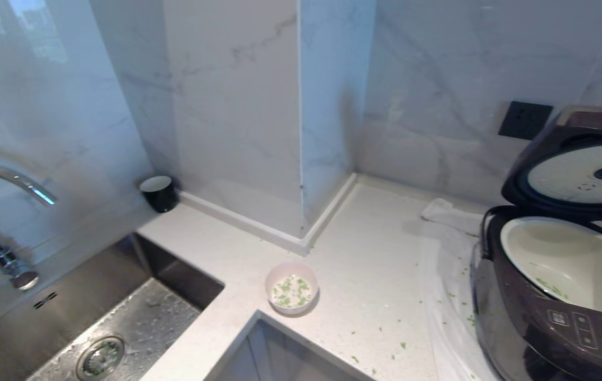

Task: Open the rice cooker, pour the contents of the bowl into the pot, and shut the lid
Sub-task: Pour the water from the bowl into the rice cooker

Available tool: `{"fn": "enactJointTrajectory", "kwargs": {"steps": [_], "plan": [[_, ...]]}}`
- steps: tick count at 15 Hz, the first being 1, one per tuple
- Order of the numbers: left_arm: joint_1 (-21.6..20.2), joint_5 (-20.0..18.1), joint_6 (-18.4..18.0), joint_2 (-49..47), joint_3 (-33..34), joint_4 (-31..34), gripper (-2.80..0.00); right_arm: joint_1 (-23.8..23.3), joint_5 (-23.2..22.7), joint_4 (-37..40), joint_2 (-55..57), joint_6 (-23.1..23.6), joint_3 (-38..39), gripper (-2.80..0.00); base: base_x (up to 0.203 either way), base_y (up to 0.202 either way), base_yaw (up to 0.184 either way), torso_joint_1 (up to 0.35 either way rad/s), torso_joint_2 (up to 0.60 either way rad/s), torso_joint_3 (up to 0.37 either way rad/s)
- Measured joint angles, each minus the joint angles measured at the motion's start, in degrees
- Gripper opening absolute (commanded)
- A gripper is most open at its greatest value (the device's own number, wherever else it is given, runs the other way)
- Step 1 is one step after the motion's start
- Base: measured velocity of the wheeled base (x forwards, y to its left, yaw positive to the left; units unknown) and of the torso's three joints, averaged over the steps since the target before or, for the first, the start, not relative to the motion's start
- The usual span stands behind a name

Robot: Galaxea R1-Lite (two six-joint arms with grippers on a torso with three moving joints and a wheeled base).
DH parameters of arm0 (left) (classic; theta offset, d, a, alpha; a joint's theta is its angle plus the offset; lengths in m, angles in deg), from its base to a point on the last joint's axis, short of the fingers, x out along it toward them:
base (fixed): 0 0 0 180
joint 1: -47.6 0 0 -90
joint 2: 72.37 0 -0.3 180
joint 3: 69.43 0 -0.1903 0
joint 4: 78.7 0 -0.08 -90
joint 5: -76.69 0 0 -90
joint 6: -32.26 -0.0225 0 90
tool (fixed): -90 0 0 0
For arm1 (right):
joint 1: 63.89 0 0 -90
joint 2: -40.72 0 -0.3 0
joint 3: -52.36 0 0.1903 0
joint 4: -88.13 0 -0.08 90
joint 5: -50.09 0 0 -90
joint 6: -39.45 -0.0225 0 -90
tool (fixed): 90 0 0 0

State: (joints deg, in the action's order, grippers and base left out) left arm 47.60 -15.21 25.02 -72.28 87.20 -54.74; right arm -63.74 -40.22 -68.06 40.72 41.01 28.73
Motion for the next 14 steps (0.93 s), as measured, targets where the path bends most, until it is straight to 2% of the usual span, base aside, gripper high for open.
{"fn": "enactJointTrajectory", "kwargs": {"steps": [11,14], "plan": [[0.0,0.1,0.2,0.0,0.0,0.0,-2.8,0.0,-0.1,0.0,0.0,0.0,0.0,-2.8,0.001,0.007,-0.177,0.002,0.0,0.001],[0.0,0.2,0.3,0.0,0.0,-0.1,-2.8,0.0,0.0,0.0,0.0,0.0,0.0,-2.8,0.001,0.003,-0.101,0.002,0.0,0.002]]}}
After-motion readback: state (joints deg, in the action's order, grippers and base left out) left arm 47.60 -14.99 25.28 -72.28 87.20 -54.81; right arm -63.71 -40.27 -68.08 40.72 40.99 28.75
